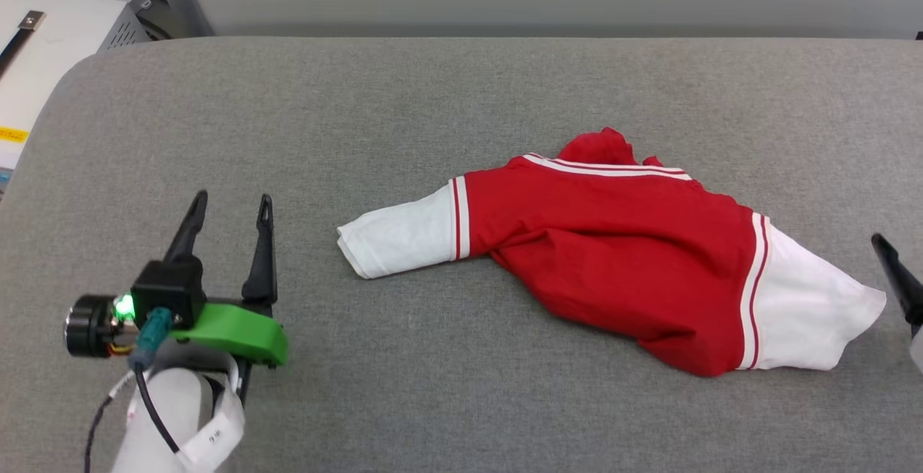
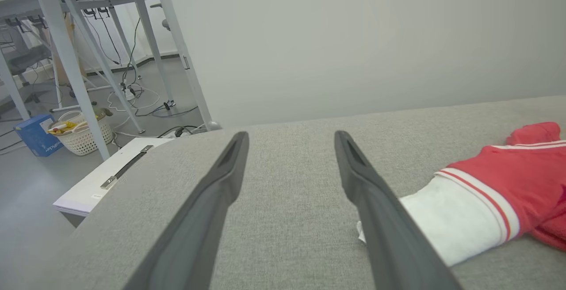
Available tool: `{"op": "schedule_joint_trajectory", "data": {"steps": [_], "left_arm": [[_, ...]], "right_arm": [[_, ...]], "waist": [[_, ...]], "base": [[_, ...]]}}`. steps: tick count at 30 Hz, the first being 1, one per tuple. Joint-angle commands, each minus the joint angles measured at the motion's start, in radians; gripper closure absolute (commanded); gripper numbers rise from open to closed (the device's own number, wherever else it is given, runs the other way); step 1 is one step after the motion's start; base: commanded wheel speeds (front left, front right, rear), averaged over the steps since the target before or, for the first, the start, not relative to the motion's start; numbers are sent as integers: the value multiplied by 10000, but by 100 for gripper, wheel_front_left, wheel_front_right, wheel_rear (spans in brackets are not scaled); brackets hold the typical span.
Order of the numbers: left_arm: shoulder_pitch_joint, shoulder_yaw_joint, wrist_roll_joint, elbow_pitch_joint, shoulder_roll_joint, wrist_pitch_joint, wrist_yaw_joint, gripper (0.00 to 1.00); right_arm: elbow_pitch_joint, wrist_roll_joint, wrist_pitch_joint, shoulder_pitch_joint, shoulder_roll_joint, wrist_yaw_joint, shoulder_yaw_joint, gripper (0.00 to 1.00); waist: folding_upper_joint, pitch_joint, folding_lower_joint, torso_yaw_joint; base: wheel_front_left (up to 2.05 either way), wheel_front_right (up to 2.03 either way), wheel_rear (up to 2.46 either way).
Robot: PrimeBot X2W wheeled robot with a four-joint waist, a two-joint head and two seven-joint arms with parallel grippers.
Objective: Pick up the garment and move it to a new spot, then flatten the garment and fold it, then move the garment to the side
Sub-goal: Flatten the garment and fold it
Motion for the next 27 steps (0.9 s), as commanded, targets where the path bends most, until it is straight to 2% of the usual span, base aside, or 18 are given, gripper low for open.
{"op": "schedule_joint_trajectory", "data": {"steps": [1, 4, 8, 12, 17, 21, 27], "left_arm": [[-533, -50, -77, 115, 281, -57, -196, 0], [-1437, -414, -220, 455, 778, 61, -475, 0], [-2962, -1421, -730, 816, 1493, 1003, -617, 0], [-4375, -3433, -2219, 1033, 2426, 2484, -628, 0], [-6151, -5640, -4794, 1148, 3314, 4859, -630, 0], [-7511, -7186, -6251, 1296, 3710, 6788, -631, 0], [-9265, -9229, -8062, 1890, 3819, 9269, -632, 0]], "right_arm": [[-354, -407, -90, -25, 153, -13, -421, 0], [-1171, -1290, -96, 244, 480, -13, -1280, 0], [-2224, -2390, -98, 806, 938, -13, -2255, 0], [-3157, -3226, 51, 1305, 1358, -13, -2936, 0], [-4352, -4120, 720, 1756, 1862, -13, -3644, 0], [-5083, -4526, 1145, 1909, 2140, -13, -3987, 0], [-5806, -4890, 1434, 1800, 2408, -13, -4256, 0]], "waist": [[-1, 28, 1, -79], [-1, 107, 1, -168], [-1, 261, 1, -312], [-1, 430, 1, -506], [-1, 747, 1, -743], [-1, 1136, 1, -936], [-1, 1914, 1, -1316]], "base": [[0, 0, 0], [0, 0, 0], [0, 0, 0], [0, 0, 0], [0, 0, 0], [0, 0, 0], [0, 0, 0]]}}
